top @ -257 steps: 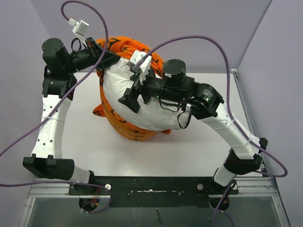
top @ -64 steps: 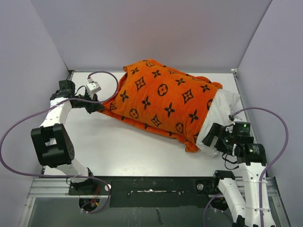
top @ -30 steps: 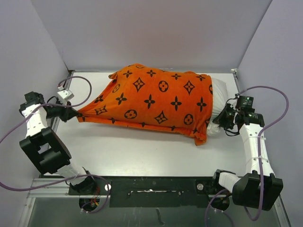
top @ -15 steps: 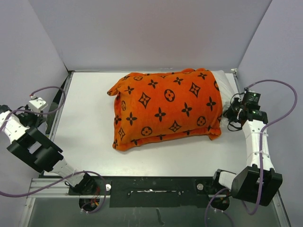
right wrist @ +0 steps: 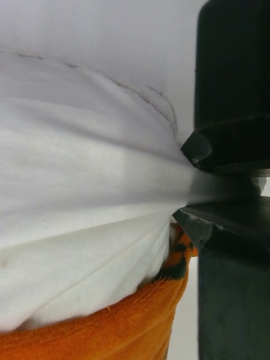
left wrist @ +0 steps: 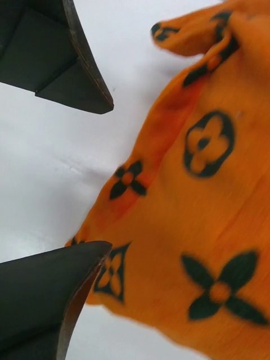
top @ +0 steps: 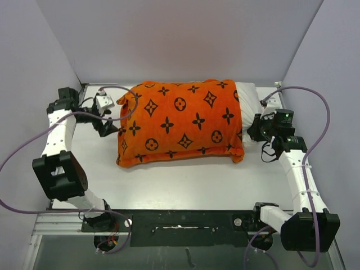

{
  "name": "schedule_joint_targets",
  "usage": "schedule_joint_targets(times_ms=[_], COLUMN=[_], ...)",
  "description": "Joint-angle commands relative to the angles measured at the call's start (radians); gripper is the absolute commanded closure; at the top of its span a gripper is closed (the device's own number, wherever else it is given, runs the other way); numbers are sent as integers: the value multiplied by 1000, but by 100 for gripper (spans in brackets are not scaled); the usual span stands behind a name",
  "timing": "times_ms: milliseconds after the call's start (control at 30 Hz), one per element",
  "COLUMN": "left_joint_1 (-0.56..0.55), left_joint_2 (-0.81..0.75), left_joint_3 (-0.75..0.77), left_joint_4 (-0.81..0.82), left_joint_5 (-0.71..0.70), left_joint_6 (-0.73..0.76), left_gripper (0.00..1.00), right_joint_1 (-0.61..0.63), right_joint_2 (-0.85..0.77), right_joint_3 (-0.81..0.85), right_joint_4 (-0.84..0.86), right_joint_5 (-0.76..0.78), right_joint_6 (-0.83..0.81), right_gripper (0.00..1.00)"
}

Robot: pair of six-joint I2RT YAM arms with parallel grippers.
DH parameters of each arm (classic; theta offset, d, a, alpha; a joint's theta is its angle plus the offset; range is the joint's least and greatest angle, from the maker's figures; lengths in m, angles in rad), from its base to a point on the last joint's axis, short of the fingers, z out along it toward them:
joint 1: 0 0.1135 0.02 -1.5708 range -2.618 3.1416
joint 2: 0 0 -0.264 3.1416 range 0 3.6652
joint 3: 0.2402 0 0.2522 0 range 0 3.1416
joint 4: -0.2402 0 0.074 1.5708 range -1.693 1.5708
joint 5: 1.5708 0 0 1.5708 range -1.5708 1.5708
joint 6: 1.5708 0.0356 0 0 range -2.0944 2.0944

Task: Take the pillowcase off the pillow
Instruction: Remove the pillow from the pillowcase.

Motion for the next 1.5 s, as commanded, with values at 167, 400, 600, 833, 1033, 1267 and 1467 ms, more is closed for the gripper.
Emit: schedule_joint_targets(times_ms=[167, 400, 600, 833, 1033, 1267, 1467], left_joint_1=[-127, -227, -240, -259, -290, -315, -318], left_joint_2=[426, 603, 706, 601, 458, 425, 406], left_joint_3=[593, 826, 904, 647, 443, 439, 422], left_joint_4=[94, -169, -355, -43, 254, 352, 400], left_joint_5=[-59, 7, -36, -78, -80, -60, -105], left_joint_6=[-229, -90, 94, 70, -38, -133, -147], left_gripper=[2, 2, 4, 91, 100, 100, 100], right_joint_1=[-120, -144, -153, -151, -131, -29, 119], right_joint_2=[107, 232, 340, 653, 968, 1172, 1073], right_joint_3=[114, 279, 553, 877, 1065, 1320, 1103], right_joint_4=[-1, -31, -60, -80, -61, -60, -14], right_joint_5=[151, 107, 162, 96, -74, -216, -147], right_joint_6=[-75, 43, 150, 278, 378, 407, 342], right_gripper=[58, 18, 2, 2, 2, 2, 2])
